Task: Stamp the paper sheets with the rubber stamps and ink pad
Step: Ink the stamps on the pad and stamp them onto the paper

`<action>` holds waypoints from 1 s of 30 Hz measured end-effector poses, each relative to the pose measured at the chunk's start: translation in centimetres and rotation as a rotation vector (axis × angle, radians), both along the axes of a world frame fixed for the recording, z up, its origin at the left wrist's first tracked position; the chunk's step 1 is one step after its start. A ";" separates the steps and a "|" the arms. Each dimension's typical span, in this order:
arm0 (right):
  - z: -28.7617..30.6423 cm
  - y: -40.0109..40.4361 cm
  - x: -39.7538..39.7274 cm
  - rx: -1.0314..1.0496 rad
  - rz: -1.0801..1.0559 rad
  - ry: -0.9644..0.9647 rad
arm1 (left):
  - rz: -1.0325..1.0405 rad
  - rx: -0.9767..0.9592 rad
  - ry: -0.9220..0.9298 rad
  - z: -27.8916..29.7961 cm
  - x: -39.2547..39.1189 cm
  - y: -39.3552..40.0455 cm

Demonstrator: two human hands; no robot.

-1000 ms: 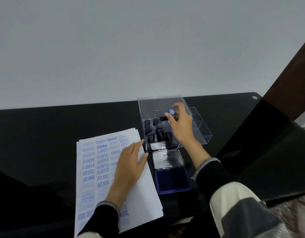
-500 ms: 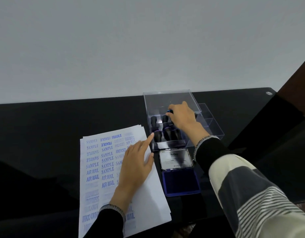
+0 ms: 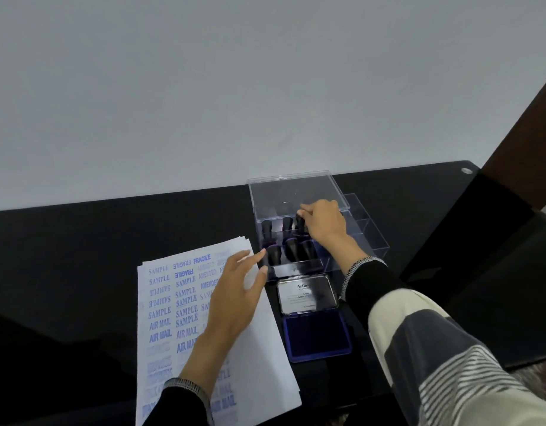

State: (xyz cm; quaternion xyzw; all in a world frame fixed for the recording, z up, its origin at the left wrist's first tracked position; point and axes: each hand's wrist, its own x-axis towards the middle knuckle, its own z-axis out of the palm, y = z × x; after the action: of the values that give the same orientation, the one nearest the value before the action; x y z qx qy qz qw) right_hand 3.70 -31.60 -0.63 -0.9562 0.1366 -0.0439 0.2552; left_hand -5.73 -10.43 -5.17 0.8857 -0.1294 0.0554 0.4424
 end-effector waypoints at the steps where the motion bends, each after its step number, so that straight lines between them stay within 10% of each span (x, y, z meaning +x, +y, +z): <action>1: -0.2 -0.4 -0.3 0.078 0.004 -0.052 | 0.026 -0.017 0.000 0.6 0.3 -0.3; 13: -0.8 -8.3 -7.5 0.057 -0.203 -0.322 | -0.074 0.022 -0.081 5.1 6.1 -6.9; 23: -4.3 -8.9 -8.1 0.442 -0.257 -0.218 | -0.007 0.725 0.098 5.7 11.5 -16.9; 30: -4.5 -9.1 -8.0 0.407 -0.260 -0.172 | 0.107 0.749 0.279 6.3 12.9 -18.2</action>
State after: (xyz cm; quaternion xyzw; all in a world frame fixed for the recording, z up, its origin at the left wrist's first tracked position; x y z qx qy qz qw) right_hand -4.29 -40.68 -5.15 -0.8522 0.2423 -0.1290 0.4453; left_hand 7.19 -28.62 1.12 0.9902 -0.0332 -0.0933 0.0988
